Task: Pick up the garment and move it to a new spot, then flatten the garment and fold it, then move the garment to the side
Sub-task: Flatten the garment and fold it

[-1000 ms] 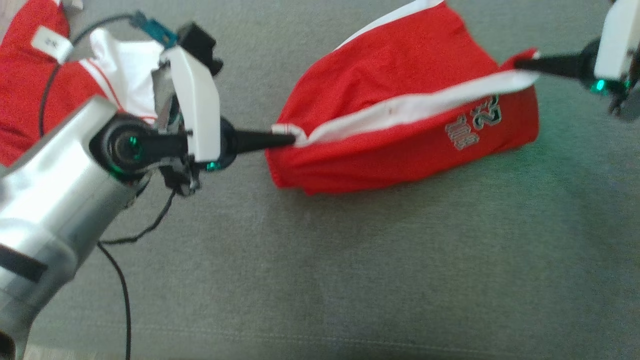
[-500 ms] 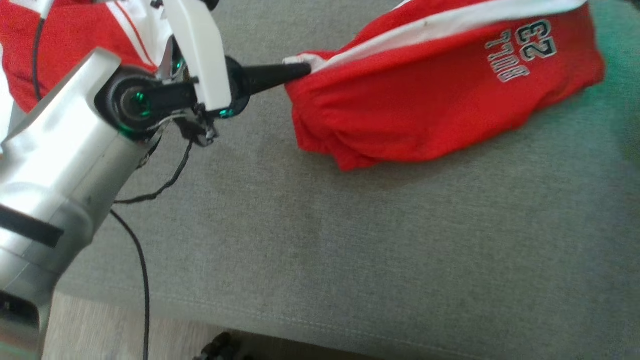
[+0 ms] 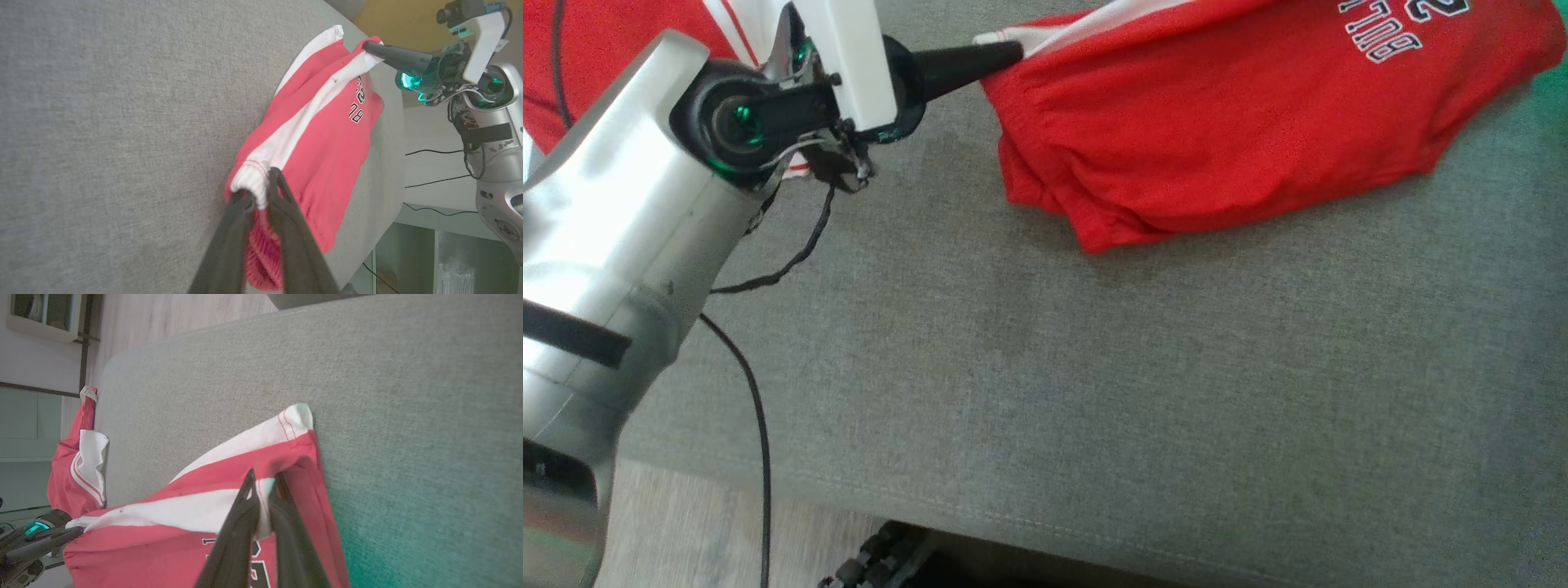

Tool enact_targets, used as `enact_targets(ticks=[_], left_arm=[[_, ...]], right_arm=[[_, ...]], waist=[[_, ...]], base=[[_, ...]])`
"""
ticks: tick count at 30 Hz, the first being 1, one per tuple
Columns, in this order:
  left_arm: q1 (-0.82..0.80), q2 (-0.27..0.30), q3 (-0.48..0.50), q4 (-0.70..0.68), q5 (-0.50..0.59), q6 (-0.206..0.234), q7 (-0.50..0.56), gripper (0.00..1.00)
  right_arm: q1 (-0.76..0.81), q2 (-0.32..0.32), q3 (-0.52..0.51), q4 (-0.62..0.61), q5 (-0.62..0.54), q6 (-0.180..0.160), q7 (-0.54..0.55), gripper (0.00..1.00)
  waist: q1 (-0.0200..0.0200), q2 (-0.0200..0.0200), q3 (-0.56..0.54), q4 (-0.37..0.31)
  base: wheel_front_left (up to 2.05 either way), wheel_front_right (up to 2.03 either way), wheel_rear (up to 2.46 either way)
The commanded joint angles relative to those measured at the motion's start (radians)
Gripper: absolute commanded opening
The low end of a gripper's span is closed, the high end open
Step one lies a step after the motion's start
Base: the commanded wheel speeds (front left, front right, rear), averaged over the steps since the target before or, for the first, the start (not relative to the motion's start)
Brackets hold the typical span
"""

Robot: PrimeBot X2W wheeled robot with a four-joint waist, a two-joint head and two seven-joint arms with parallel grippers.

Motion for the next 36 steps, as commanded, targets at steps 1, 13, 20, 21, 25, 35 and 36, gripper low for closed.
enact_targets(ticks=[1, 13, 20, 21, 25, 35, 36], left_arm=[[-0.058, 0.036, 0.052, -0.01, 0.011, -0.005, -0.012, 0.96], [-0.043, 0.111, 0.013, 0.0, 0.135, -0.007, -0.088, 1.0], [0.0, 0.16, 0.033, -0.036, 0.361, 0.029, -0.479, 1.0], [0.013, 0.16, 0.035, -0.044, 0.398, 0.052, -0.546, 1.0], [0.091, 0.154, 0.025, -0.101, 0.524, 0.146, -0.766, 1.0], [0.364, 0.071, 0.138, -0.325, 0.764, 0.385, -0.906, 1.0], [0.454, 0.027, 0.199, -0.397, 0.835, 0.404, -0.907, 1.0]], right_arm=[[-0.034, 0.01, -0.015, -0.019, -0.003, 0.008, -0.01, 1.0], [0.102, -0.006, -0.098, -0.205, 0.021, 0.008, -0.323, 1.0], [0.268, -0.055, -0.075, -0.327, -0.103, 0.008, -0.701, 1.0], [0.29, -0.06, -0.064, -0.326, -0.127, 0.008, -0.748, 1.0], [0.358, -0.05, -0.038, -0.29, -0.183, 0.008, -0.894, 1.0], [0.432, -0.012, 0.039, -0.117, -0.218, 0.008, -0.921, 1.0], [0.434, -0.01, 0.06, -0.075, -0.212, 0.008, -0.876, 1.0]], waist=[[-0.0001, 0.0, -0.002, -0.002], [-0.0001, 0.0, -0.101, -0.033], [-0.0001, 0.0, -0.177, -0.046], [-0.0001, 0.0, -0.188, -0.046], [-0.0001, 0.0, -0.226, -0.046], [-0.0001, 0.0, -0.261, -0.011], [-0.0001, 0.0, -0.257, 0.003]], base=[[0.0, 0.0, 0.0], [0.0, 0.0, 0.0], [0.0, 0.0, 0.0], [0.0, 0.0, 0.0], [0.0, 0.0, 0.0], [0.0, 0.0, 0.0], [0.0, 0.0, 0.0]])
